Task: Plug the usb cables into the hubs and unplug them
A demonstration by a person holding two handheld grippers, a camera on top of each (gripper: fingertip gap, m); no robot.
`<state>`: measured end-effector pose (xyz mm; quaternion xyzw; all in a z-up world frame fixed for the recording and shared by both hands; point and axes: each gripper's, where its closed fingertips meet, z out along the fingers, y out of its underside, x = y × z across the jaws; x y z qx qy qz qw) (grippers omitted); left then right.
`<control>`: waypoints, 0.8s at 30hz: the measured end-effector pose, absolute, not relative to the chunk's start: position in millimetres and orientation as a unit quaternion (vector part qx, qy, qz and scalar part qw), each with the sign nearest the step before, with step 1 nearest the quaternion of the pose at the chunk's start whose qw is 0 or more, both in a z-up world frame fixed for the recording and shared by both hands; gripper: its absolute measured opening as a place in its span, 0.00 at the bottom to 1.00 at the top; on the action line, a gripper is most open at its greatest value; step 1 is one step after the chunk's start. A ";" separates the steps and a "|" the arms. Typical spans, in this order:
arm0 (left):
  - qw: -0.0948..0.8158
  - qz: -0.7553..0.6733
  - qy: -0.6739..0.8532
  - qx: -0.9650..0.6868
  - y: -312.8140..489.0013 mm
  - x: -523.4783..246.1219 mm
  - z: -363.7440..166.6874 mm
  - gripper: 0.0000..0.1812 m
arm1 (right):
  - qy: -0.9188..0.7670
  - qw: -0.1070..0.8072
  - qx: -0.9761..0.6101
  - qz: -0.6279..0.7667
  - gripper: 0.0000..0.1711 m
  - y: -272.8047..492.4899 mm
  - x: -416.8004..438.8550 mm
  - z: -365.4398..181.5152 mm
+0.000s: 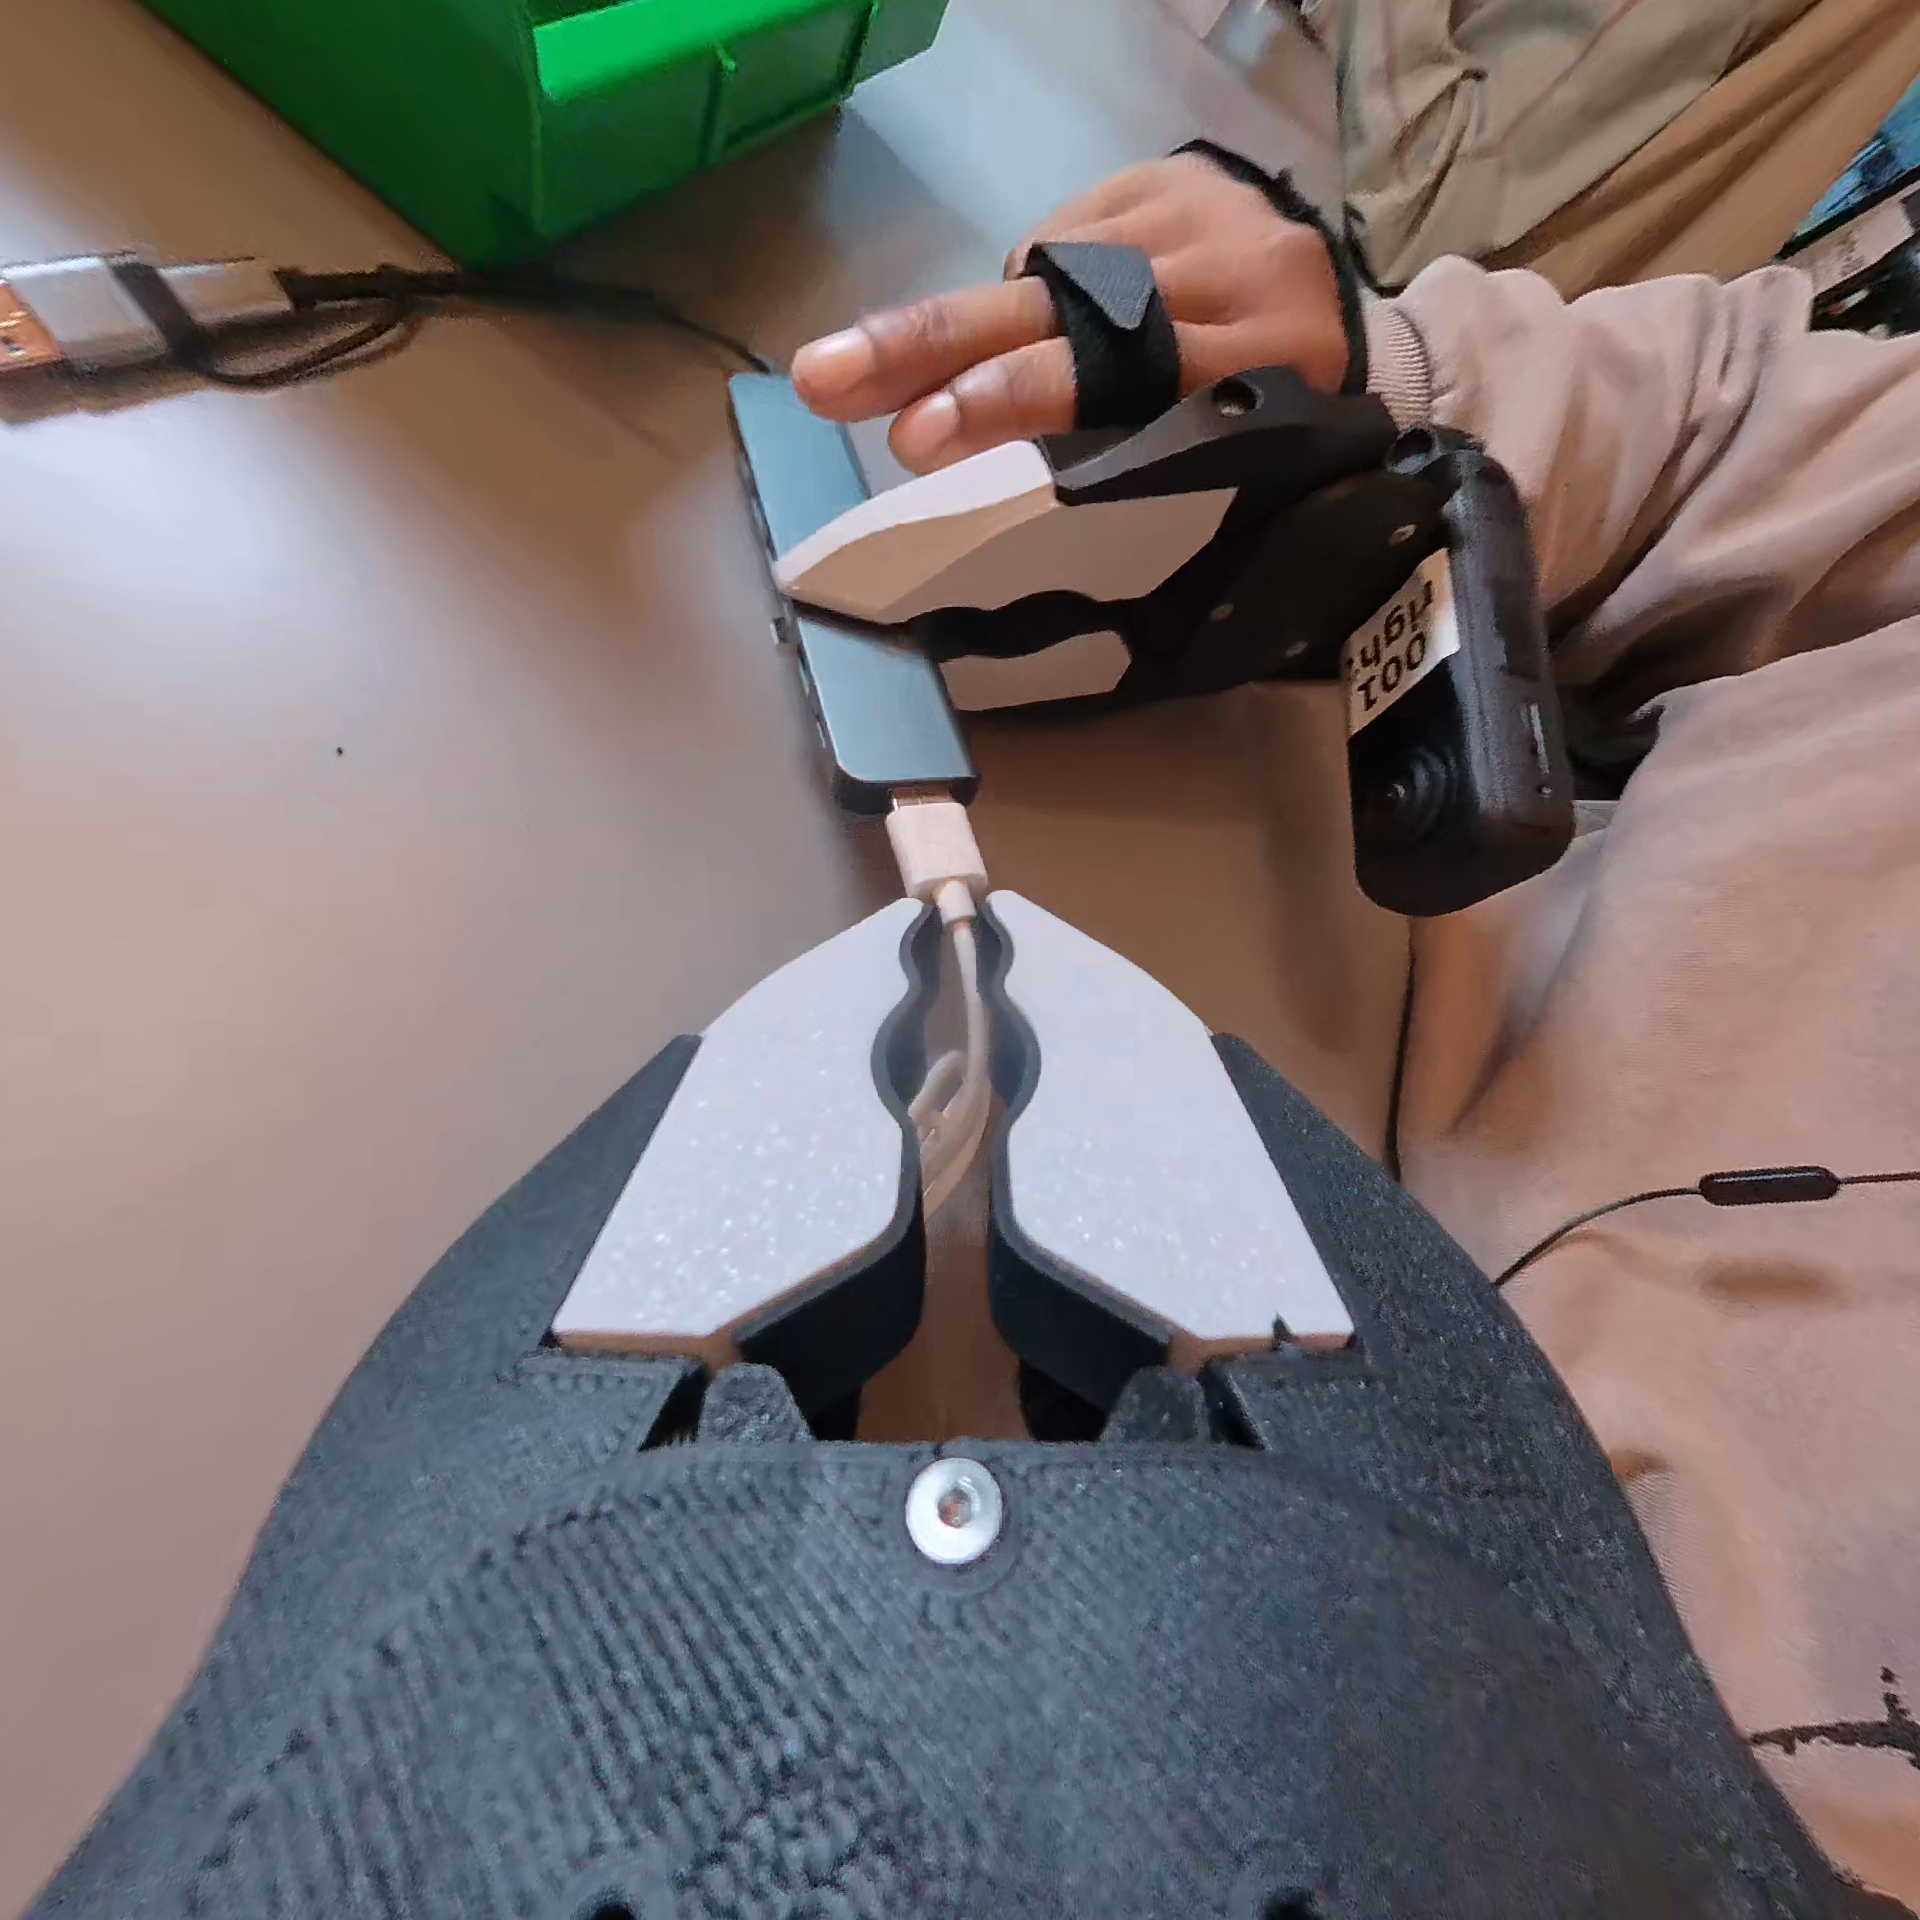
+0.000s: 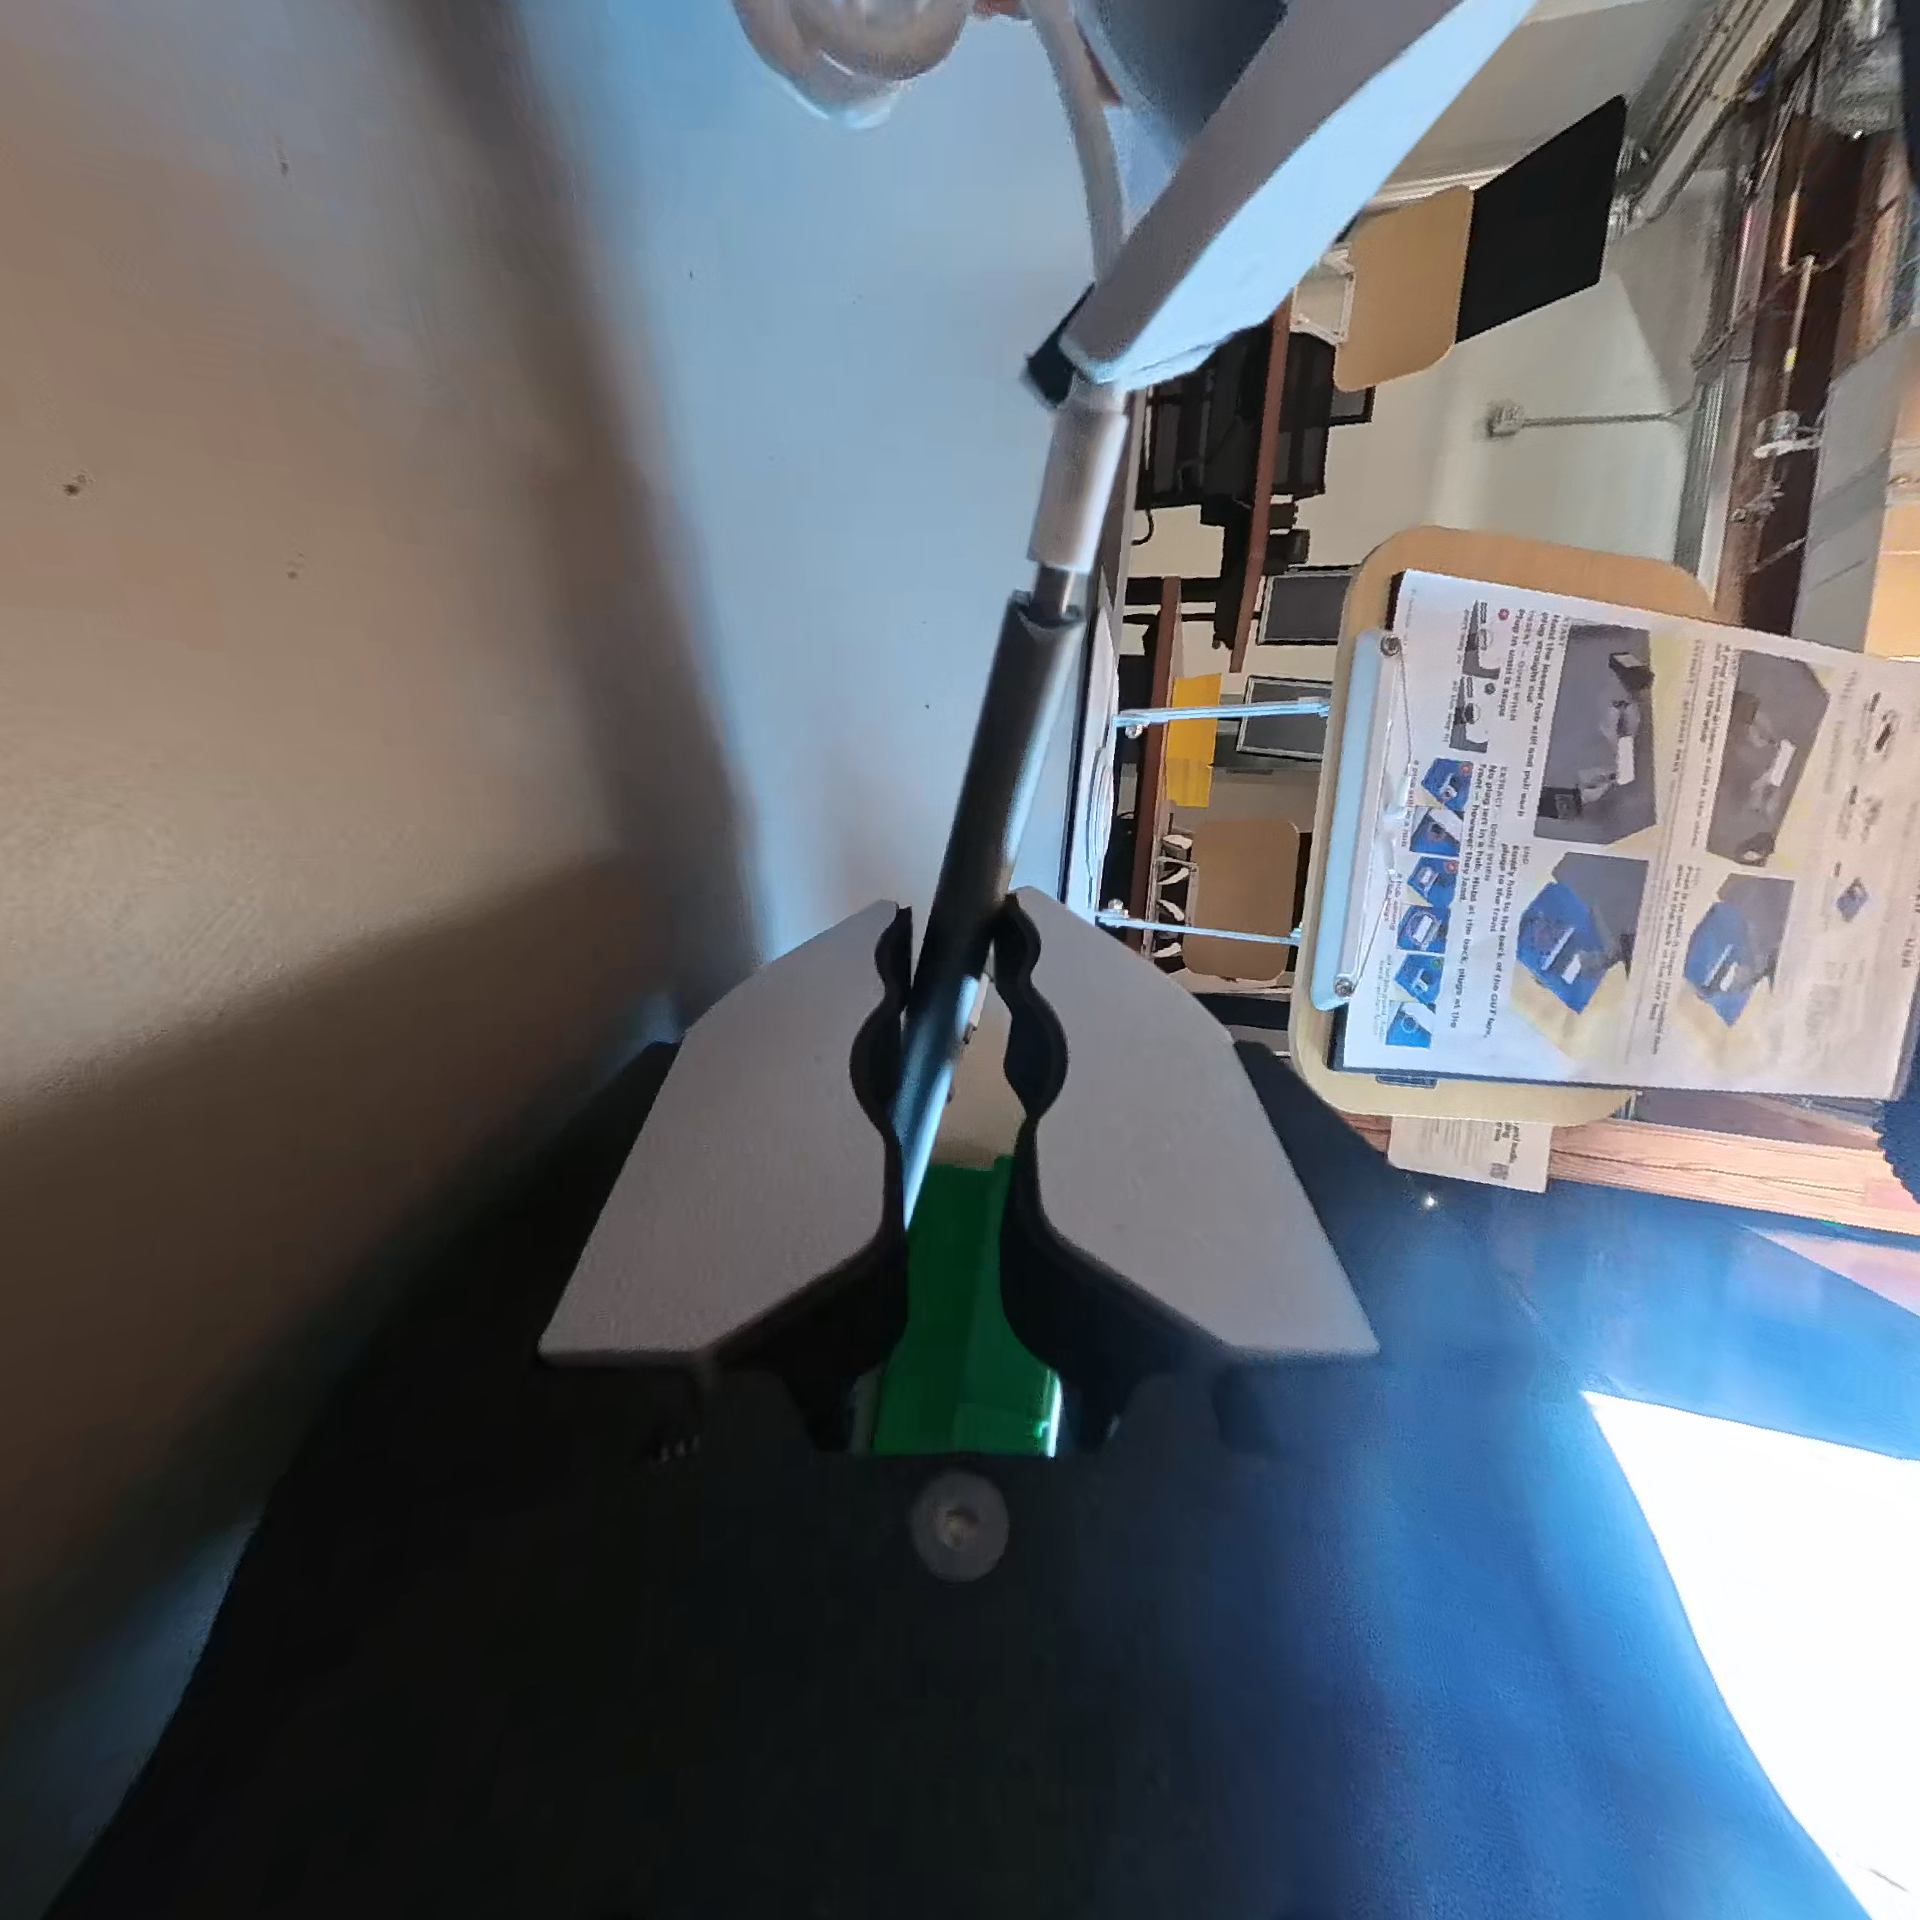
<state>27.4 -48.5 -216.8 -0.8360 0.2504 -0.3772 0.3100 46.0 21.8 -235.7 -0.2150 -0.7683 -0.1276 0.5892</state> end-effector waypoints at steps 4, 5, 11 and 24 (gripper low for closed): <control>0.314 -0.392 0.253 -0.827 -51.5 30.7 -211.5 0.03 | -0.768 0.590 -0.217 -0.121 0.09 19.5 38.4 -233.8; 0.311 -0.392 0.256 -0.827 -53.0 31.8 -212.7 0.03 | -0.767 0.591 -0.215 -0.124 0.07 18.7 37.8 -231.7; 0.292 -0.364 0.281 -0.838 -59.7 42.0 -223.2 0.03 | -0.767 0.586 -0.214 -0.149 0.06 17.6 37.7 -231.7; 0.338 -0.311 0.250 -0.852 -44.3 32.2 -217.6 0.03 | -0.770 0.537 -0.314 -0.141 0.06 29.7 39.3 -235.2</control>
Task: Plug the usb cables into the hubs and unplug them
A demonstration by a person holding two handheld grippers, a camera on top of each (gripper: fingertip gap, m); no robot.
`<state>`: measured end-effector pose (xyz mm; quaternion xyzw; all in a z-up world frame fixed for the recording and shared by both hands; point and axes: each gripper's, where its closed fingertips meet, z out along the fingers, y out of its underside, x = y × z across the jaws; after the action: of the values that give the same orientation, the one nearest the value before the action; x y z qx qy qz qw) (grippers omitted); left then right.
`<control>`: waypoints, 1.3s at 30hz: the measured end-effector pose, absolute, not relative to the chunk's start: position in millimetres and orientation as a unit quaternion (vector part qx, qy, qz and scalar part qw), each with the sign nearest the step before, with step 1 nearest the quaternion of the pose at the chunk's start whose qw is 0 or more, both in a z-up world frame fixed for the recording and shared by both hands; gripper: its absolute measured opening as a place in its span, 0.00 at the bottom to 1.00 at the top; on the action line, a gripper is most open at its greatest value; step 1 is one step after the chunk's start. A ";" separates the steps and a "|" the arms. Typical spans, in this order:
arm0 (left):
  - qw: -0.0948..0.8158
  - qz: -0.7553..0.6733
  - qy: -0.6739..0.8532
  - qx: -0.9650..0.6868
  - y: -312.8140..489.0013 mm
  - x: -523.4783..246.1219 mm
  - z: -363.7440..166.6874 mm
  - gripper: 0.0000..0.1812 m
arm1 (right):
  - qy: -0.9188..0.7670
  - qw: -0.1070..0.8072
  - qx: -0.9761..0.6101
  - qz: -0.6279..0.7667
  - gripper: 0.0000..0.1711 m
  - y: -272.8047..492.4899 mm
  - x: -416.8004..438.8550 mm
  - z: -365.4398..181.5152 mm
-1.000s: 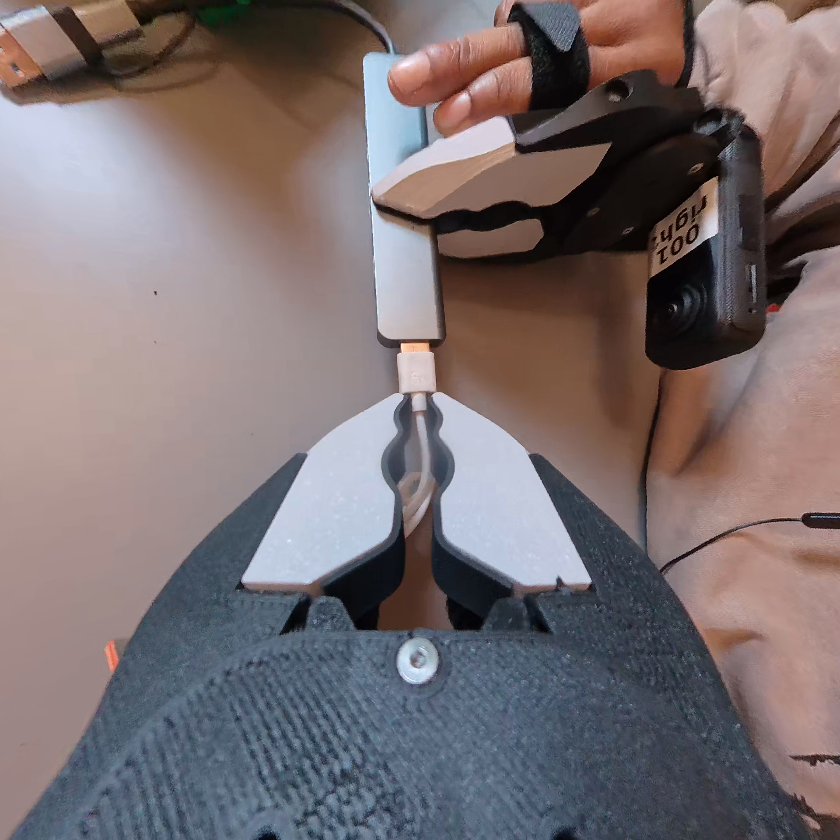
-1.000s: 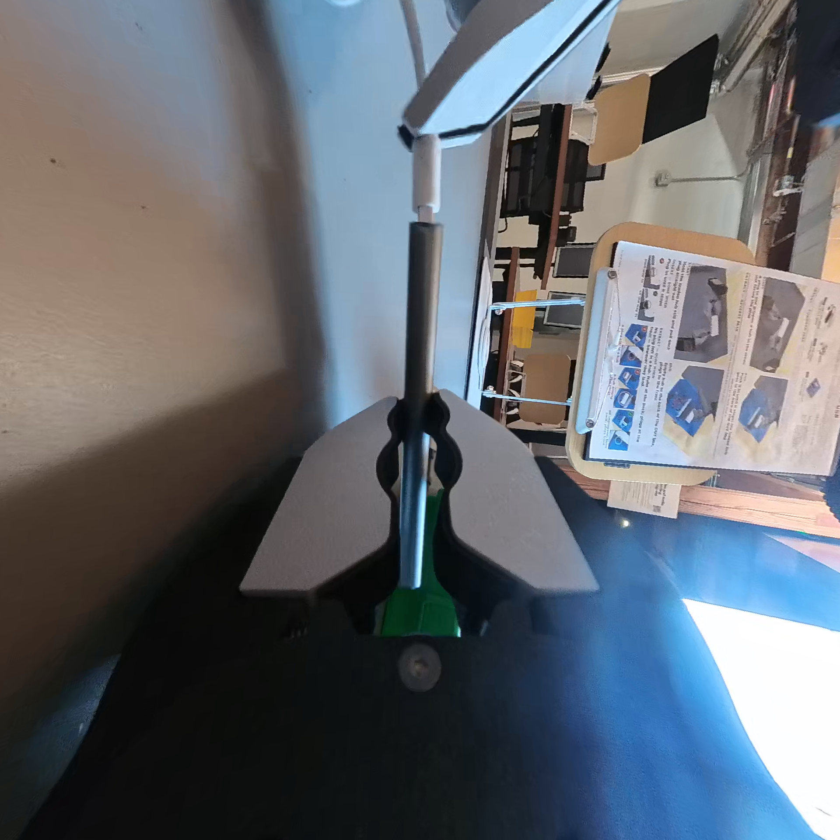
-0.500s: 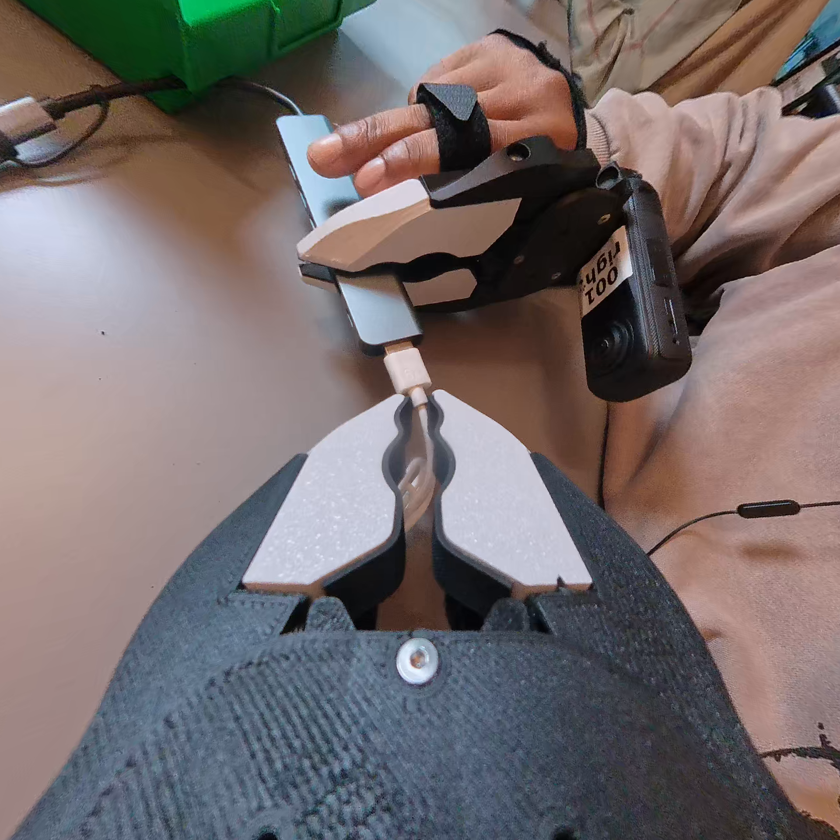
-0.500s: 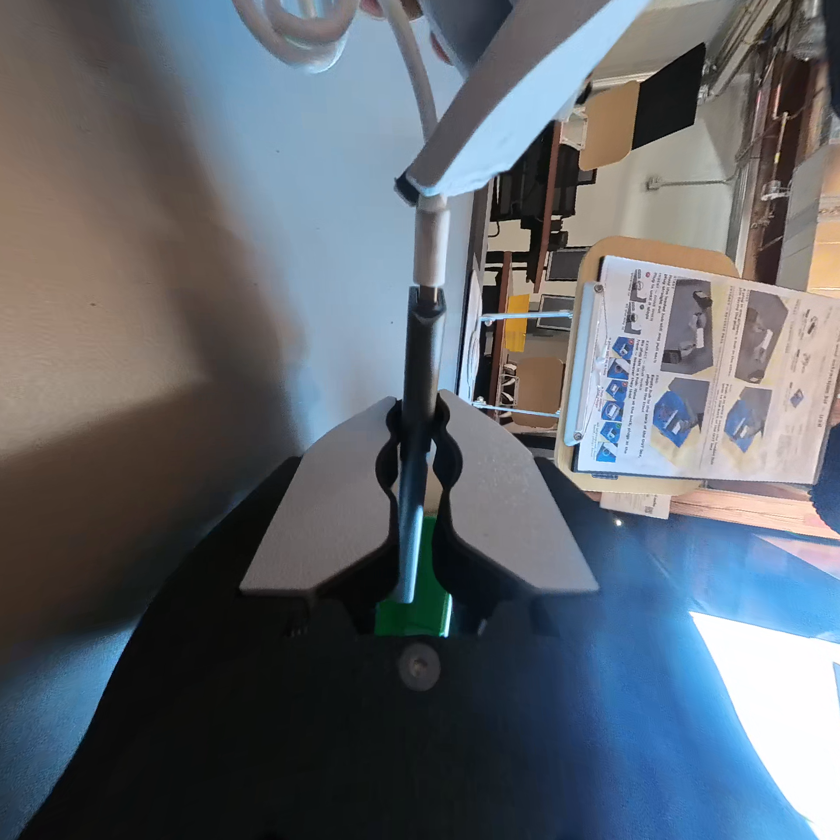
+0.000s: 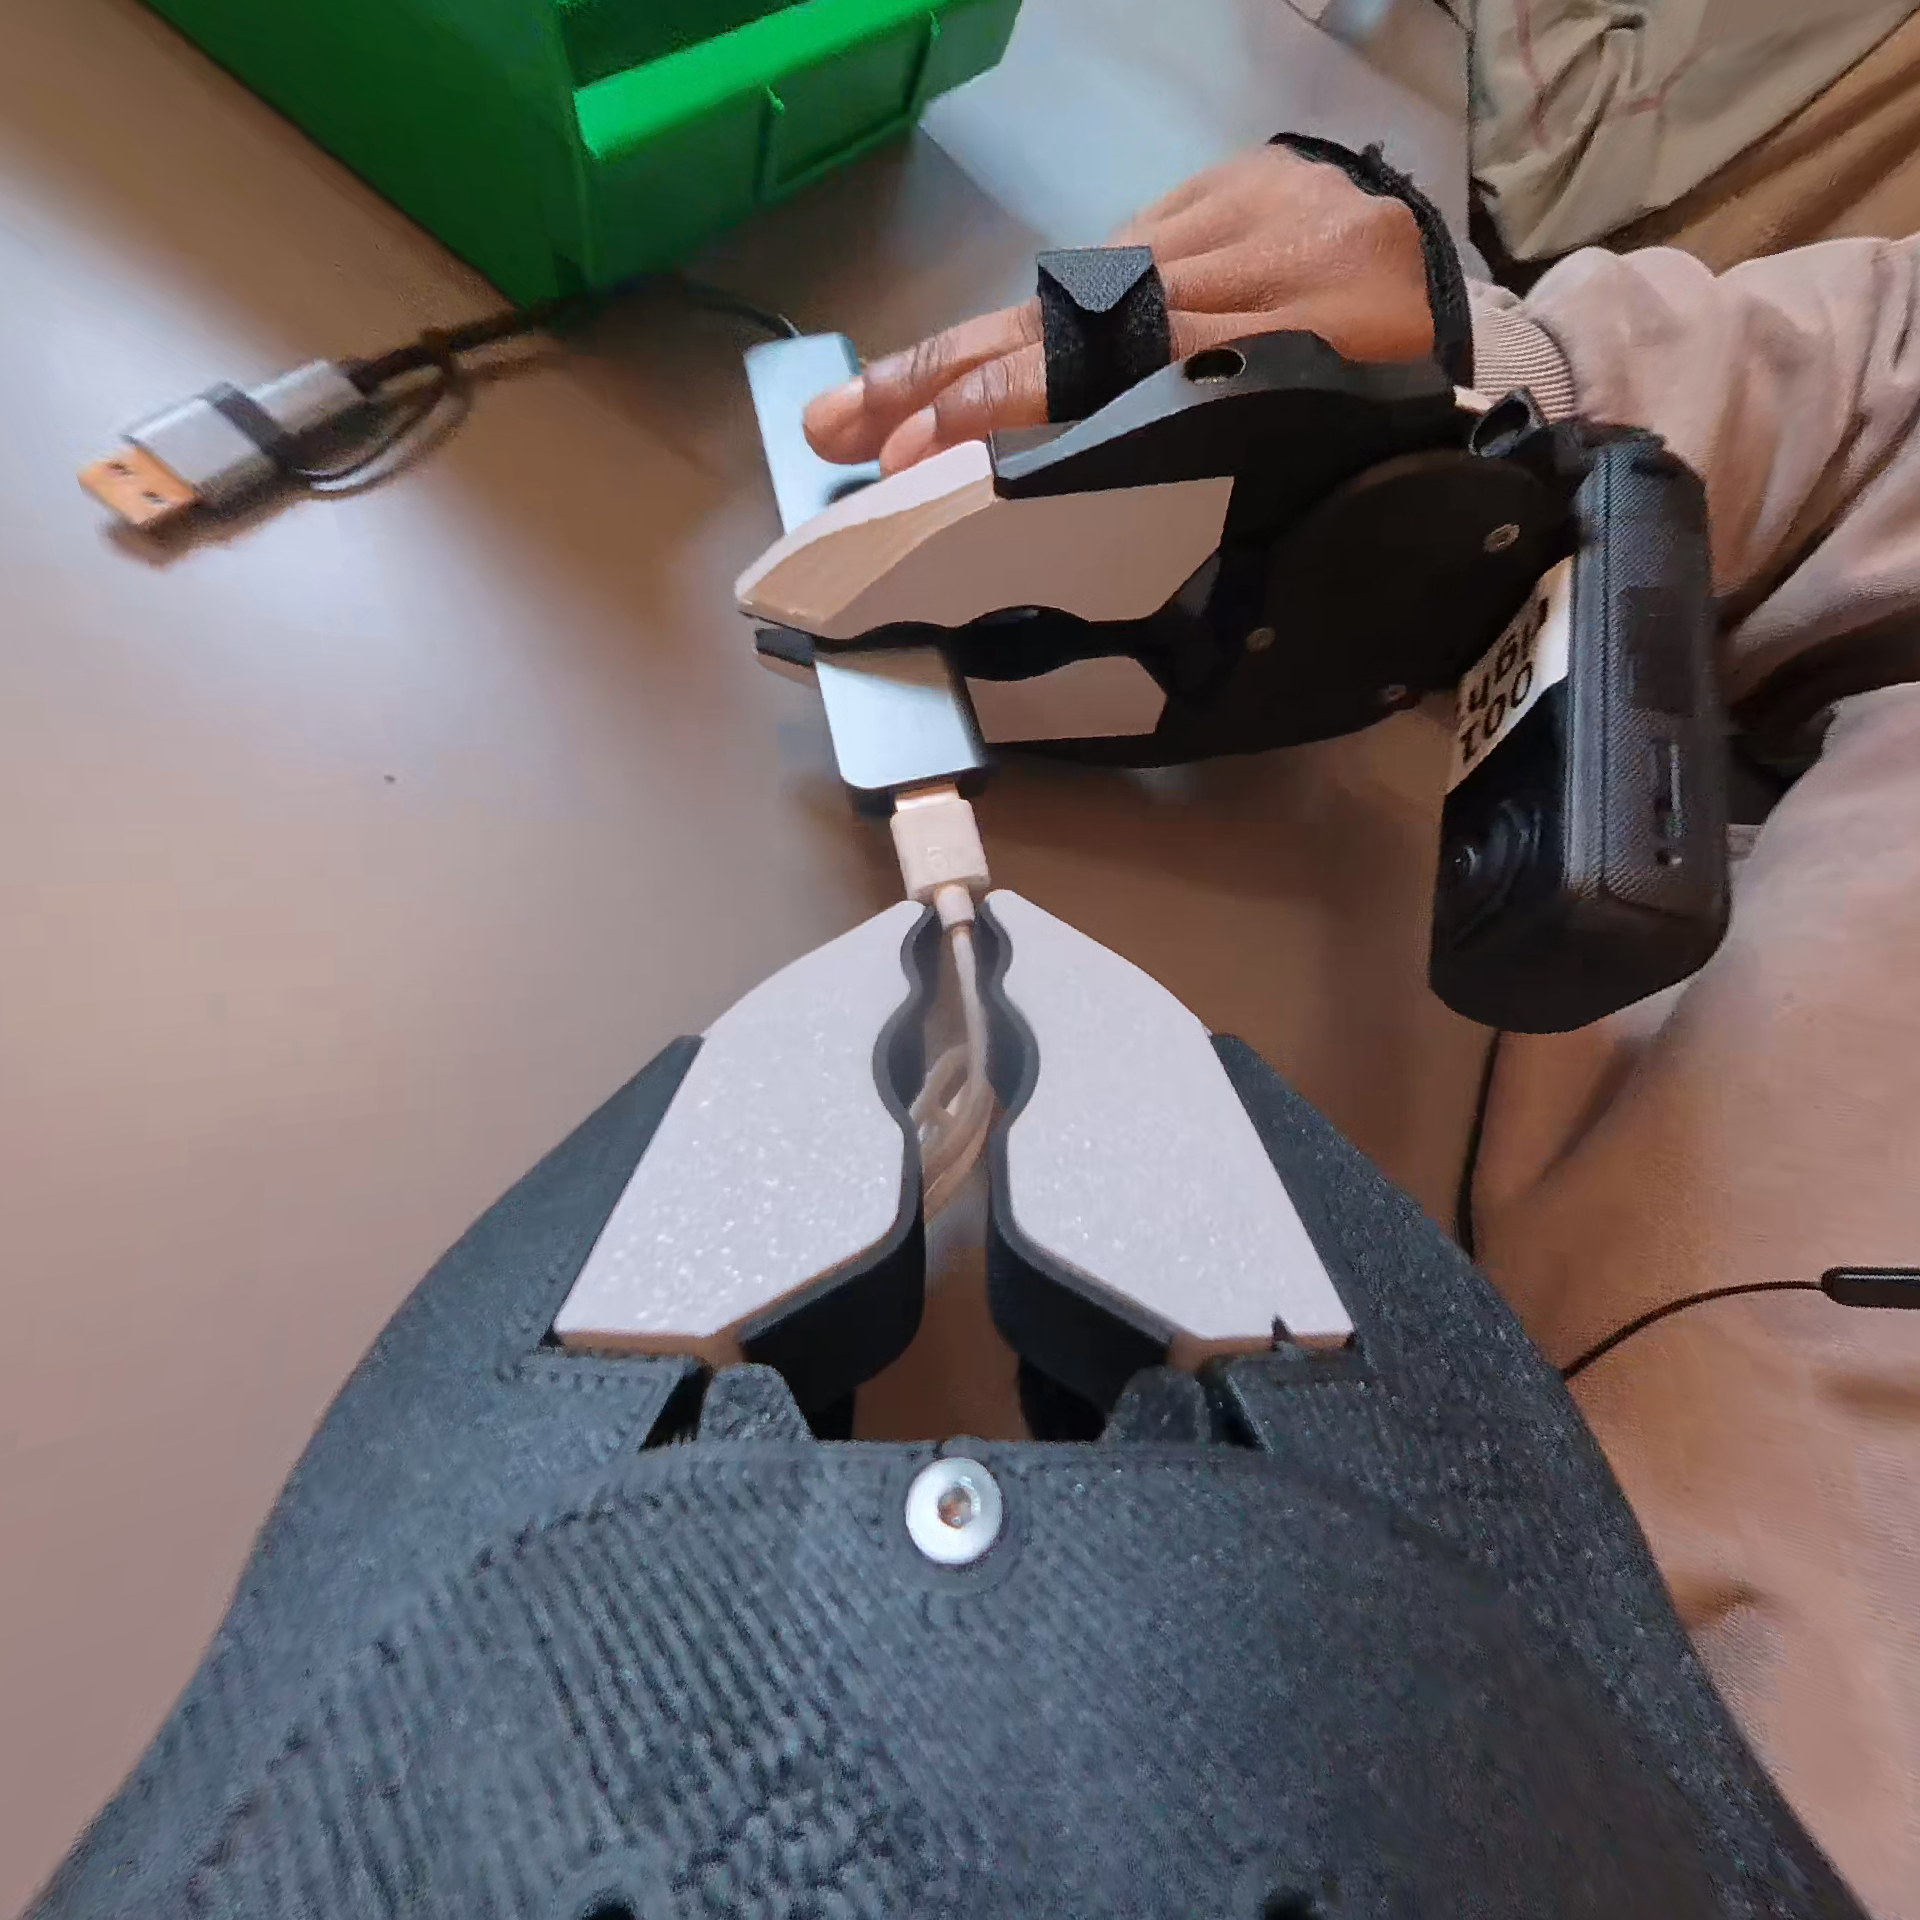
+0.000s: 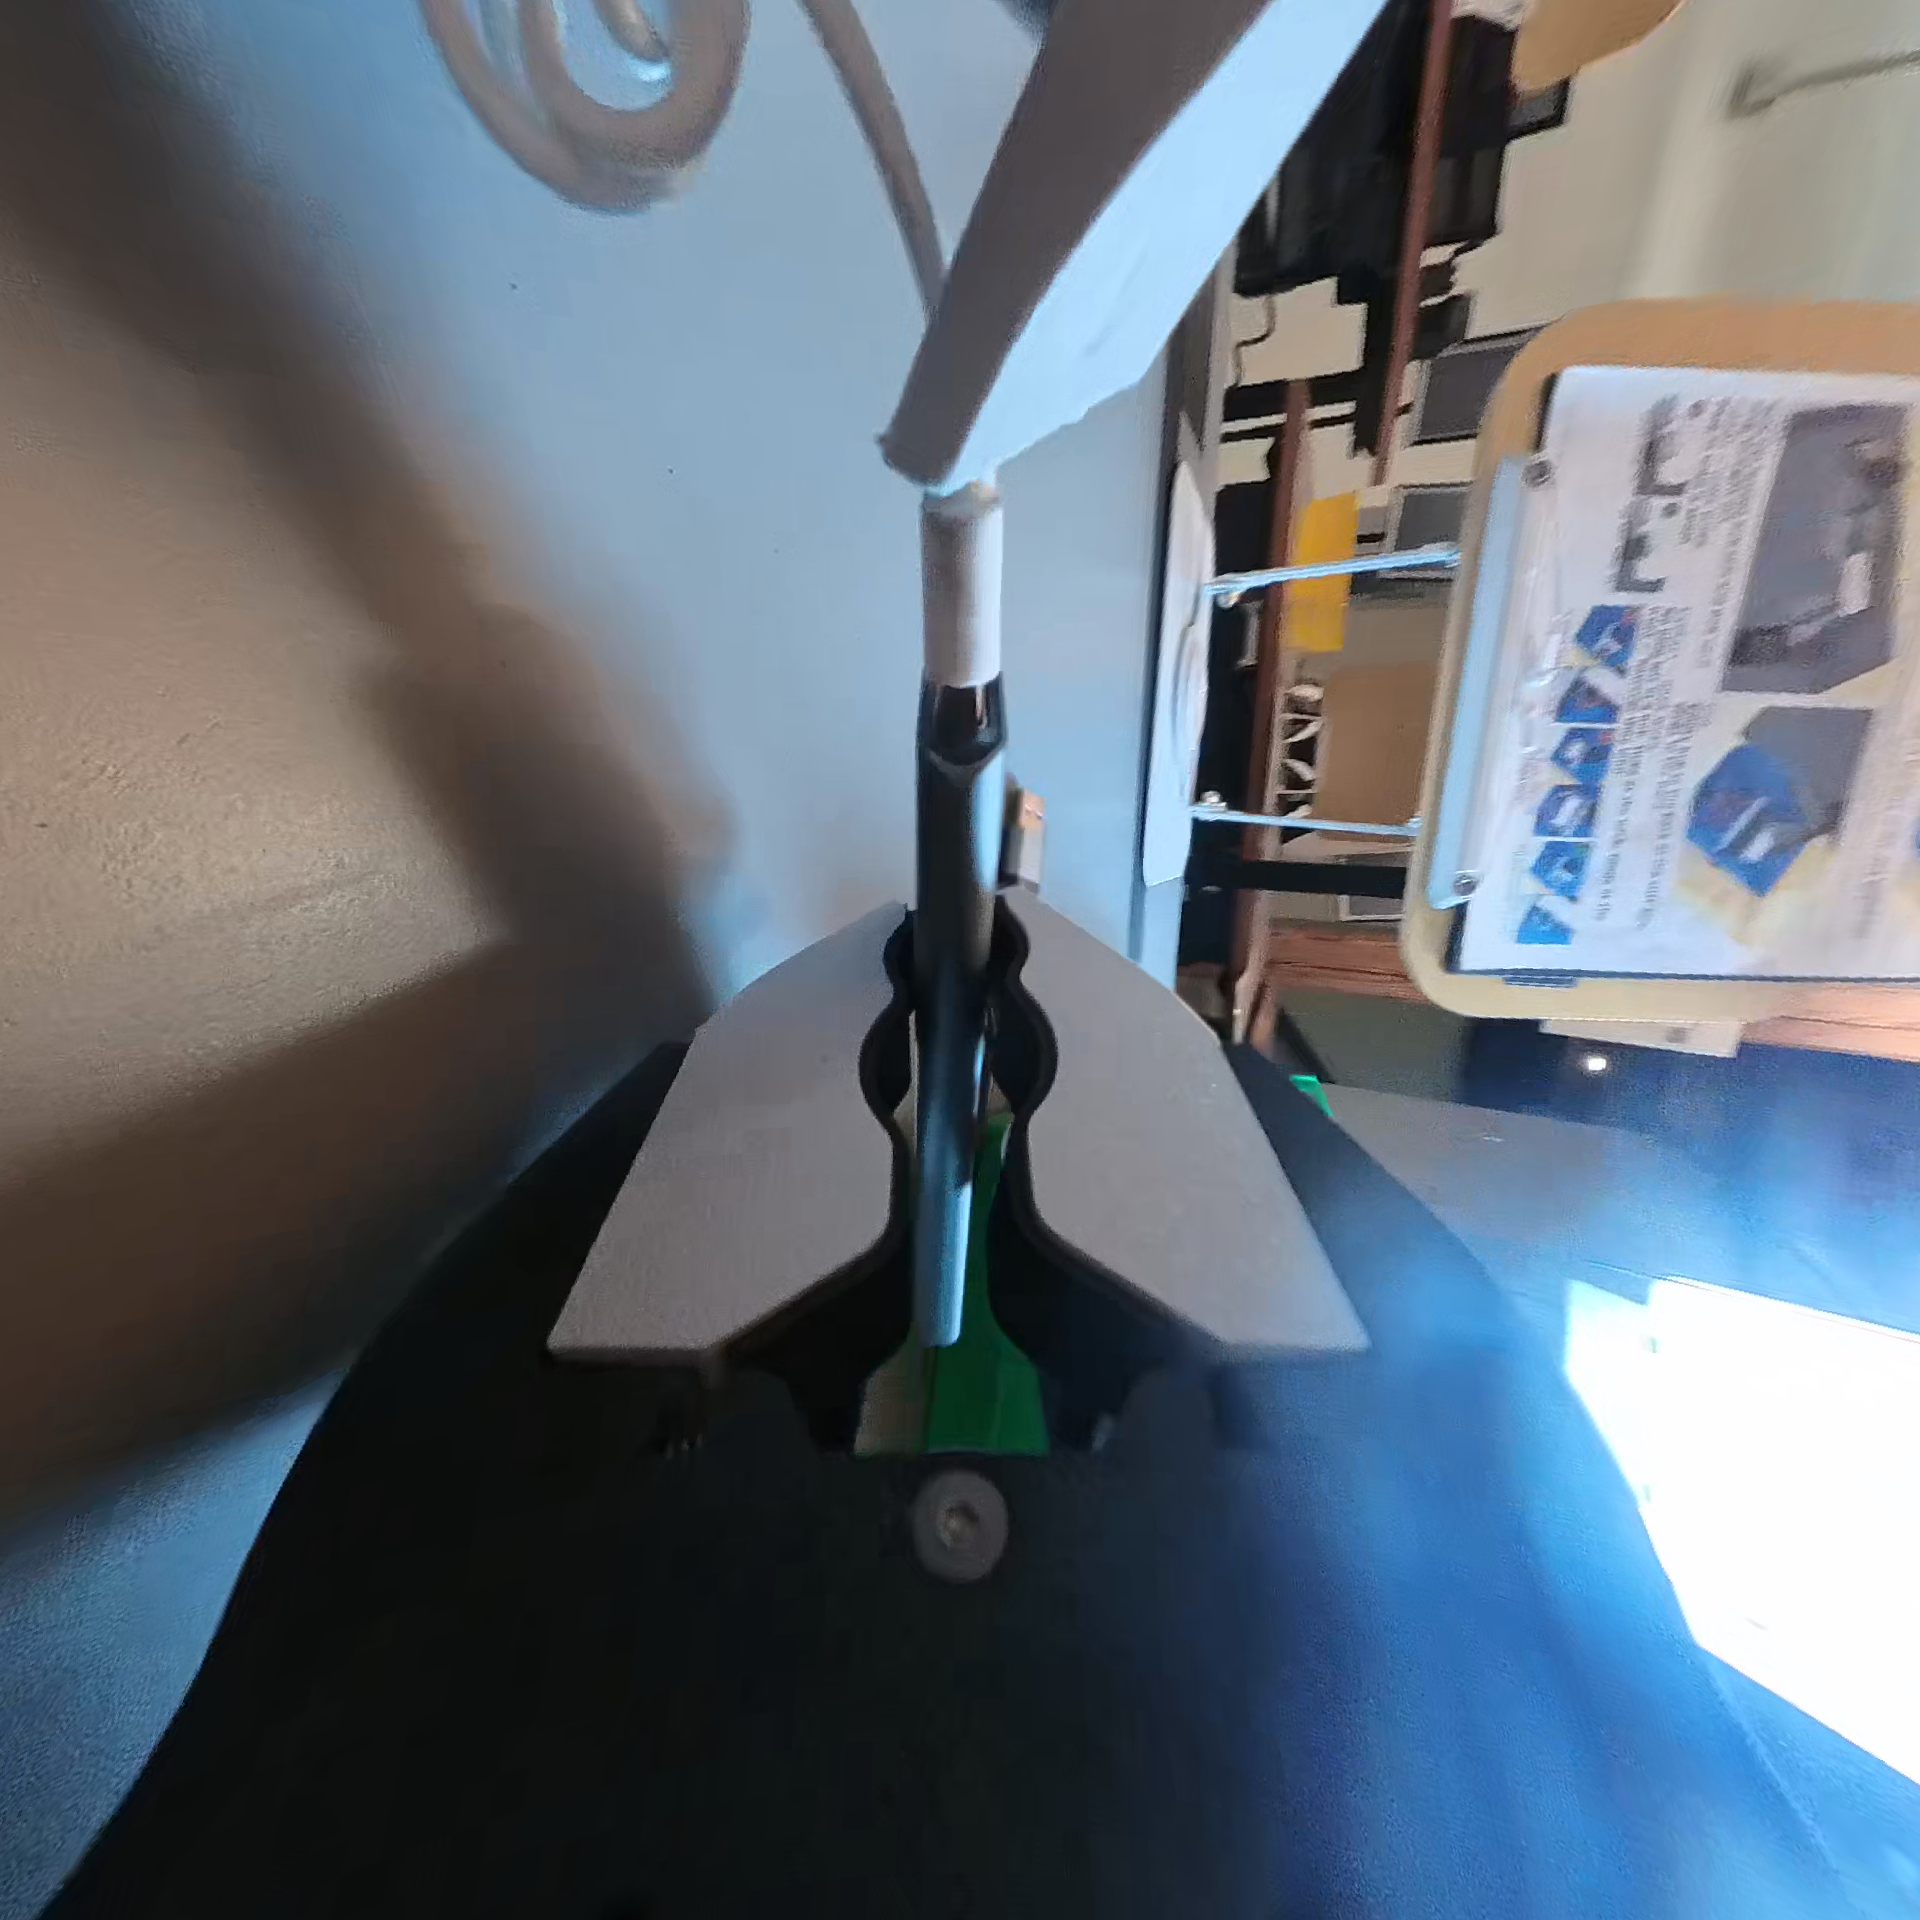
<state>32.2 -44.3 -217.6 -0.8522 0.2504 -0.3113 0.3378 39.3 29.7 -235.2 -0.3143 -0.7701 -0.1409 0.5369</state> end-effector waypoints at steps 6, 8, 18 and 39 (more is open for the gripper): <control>0.418 -0.194 0.328 -0.824 -44.4 29.5 -199.6 0.13 | -0.769 0.538 -0.324 -0.119 0.06 21.0 39.9 -223.9; 0.437 -0.160 0.351 -0.813 -45.1 31.1 -196.7 0.14 | -0.771 0.533 -0.328 -0.116 0.06 19.9 40.2 -225.2; 0.441 -0.081 0.392 -0.803 -45.9 28.2 -207.1 0.06 | -0.768 0.539 -0.320 -0.133 0.06 19.6 39.4 -222.6; 0.548 -0.174 0.277 -0.770 -43.8 -15.1 -138.6 0.12 | -0.714 0.581 -0.386 -0.065 0.06 38.3 47.7 -195.5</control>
<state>-15.1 -43.8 -138.6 -0.7696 0.2773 -0.1743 0.5481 47.7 38.3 -195.5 -0.3864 -0.7138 -0.0647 0.5805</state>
